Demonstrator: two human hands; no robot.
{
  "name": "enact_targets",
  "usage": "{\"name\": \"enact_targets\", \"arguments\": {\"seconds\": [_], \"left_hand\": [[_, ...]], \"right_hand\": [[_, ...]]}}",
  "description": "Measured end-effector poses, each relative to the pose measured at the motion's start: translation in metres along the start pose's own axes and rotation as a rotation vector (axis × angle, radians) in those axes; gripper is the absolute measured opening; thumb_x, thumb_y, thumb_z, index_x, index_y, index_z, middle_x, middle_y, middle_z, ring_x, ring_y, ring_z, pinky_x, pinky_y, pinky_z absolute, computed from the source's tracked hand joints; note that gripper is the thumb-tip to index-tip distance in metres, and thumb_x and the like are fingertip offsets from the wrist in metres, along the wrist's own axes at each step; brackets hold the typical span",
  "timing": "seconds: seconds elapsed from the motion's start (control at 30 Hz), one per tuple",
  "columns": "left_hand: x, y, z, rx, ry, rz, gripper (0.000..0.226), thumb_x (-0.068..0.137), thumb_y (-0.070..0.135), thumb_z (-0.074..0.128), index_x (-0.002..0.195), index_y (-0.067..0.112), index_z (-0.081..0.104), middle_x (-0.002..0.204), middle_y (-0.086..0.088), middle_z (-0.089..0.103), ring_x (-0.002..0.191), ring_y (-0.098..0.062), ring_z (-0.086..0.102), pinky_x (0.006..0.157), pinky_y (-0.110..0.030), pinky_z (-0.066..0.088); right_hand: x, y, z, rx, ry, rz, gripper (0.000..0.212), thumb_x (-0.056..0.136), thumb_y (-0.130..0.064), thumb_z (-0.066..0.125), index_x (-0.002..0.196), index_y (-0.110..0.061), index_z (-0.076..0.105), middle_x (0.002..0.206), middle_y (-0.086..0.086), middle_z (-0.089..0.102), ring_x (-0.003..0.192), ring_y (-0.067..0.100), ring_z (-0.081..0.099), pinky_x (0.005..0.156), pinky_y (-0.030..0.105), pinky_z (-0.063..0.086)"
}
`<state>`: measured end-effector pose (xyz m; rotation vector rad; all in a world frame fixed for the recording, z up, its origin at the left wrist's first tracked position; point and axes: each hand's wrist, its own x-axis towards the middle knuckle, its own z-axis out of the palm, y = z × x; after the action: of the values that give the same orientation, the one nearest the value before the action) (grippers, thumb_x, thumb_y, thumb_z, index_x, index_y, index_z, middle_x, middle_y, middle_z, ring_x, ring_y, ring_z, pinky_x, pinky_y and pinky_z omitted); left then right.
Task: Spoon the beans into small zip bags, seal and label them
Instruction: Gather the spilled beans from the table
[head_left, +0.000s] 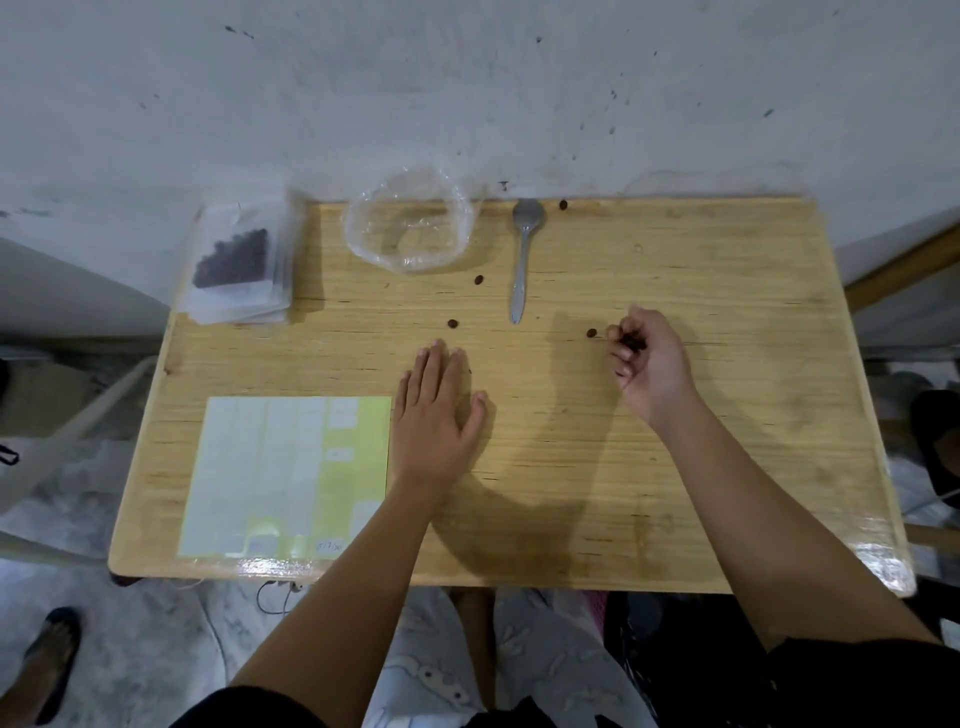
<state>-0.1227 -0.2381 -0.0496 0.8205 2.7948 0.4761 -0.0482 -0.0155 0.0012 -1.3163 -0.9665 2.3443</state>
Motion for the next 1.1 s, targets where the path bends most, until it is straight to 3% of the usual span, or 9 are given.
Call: {"name": "enact_targets", "arguments": {"seconds": [0.1,0.2,0.3,0.5,0.7,0.9,0.97,1.03,1.1], "left_hand": [[0.0,-0.001,0.001,0.008,0.011,0.0,0.061,0.093,0.05,0.029,0.149,0.027,0.021,0.158,0.006,0.007,0.145,-0.009,-0.001,0.117,-0.029,-0.004],[0.001,-0.001,0.001,0.006,0.009,-0.002,0.062,0.092,0.051,0.027,0.149,0.027,0.02,0.158,0.006,0.007,0.145,-0.009,-0.001,0.118,-0.03,-0.003],[0.0,0.0,0.0,-0.001,0.012,0.006,0.063,0.092,0.052,0.025,0.149,0.026,0.021,0.158,0.005,0.008,0.145,-0.01,0.0,0.118,-0.031,-0.001],[0.0,-0.001,0.0,-0.014,0.031,0.009,0.063,0.091,0.052,0.026,0.148,0.026,0.024,0.158,0.004,0.011,0.145,-0.011,0.003,0.118,-0.03,-0.001],[0.001,-0.001,0.001,-0.018,0.037,0.006,0.063,0.09,0.052,0.027,0.147,0.024,0.027,0.157,0.003,0.015,0.145,-0.012,0.006,0.118,-0.03,0.001],[0.0,-0.001,0.001,-0.021,0.037,0.009,0.062,0.091,0.052,0.028,0.147,0.026,0.025,0.158,0.005,0.012,0.145,-0.009,0.002,0.118,-0.03,-0.001],[0.0,-0.002,0.0,-0.024,0.04,0.013,0.062,0.091,0.052,0.028,0.147,0.025,0.026,0.158,0.004,0.013,0.145,-0.009,0.002,0.118,-0.029,-0.001],[0.001,-0.002,0.0,-0.018,0.036,0.015,0.063,0.091,0.053,0.026,0.148,0.025,0.026,0.158,0.004,0.012,0.145,-0.01,0.003,0.118,-0.028,-0.002],[0.001,-0.003,-0.001,-0.014,0.021,0.016,0.063,0.091,0.053,0.024,0.148,0.025,0.023,0.158,0.004,0.01,0.145,-0.009,0.001,0.118,-0.029,-0.002]], "right_hand": [[0.005,0.001,-0.005,-0.613,0.108,-0.255,0.025,0.09,-0.029,0.059,0.077,-0.009,0.063,0.068,-0.005,0.055,0.059,0.003,0.046,0.055,0.012,0.038],[0.012,0.004,-0.011,-0.834,0.099,-0.434,0.016,0.086,-0.024,0.066,0.086,-0.008,0.07,0.07,-0.003,0.057,0.065,0.006,0.047,0.063,0.01,0.039],[0.017,0.008,-0.013,-0.951,0.073,-0.518,0.01,0.08,-0.017,0.072,0.088,-0.01,0.072,0.061,-0.003,0.048,0.059,0.007,0.041,0.061,0.011,0.036],[0.021,0.009,-0.011,-1.04,0.031,-0.618,0.022,0.077,-0.01,0.074,0.099,-0.008,0.073,0.054,-0.006,0.042,0.046,-0.002,0.04,0.056,0.002,0.035],[0.02,0.007,-0.008,-1.055,0.033,-0.609,0.012,0.077,-0.006,0.073,0.089,-0.005,0.074,0.052,-0.007,0.044,0.045,-0.002,0.042,0.054,0.002,0.033],[0.022,0.005,-0.004,-1.214,0.012,-0.506,0.005,0.085,-0.011,0.063,0.08,-0.011,0.062,0.057,-0.006,0.041,0.053,0.006,0.038,0.052,0.011,0.033],[0.016,0.002,0.0,-1.118,0.011,-0.433,0.005,0.087,-0.012,0.058,0.083,-0.009,0.06,0.064,-0.005,0.045,0.058,0.006,0.041,0.053,0.007,0.035],[0.01,-0.001,0.007,-0.977,-0.006,-0.299,0.011,0.088,-0.016,0.052,0.081,-0.01,0.057,0.069,-0.004,0.048,0.06,0.008,0.042,0.054,0.014,0.037],[0.008,0.001,0.016,-0.663,-0.02,-0.099,0.017,0.088,-0.012,0.044,0.071,-0.013,0.047,0.064,-0.001,0.043,0.051,0.008,0.035,0.043,0.017,0.03]]}}
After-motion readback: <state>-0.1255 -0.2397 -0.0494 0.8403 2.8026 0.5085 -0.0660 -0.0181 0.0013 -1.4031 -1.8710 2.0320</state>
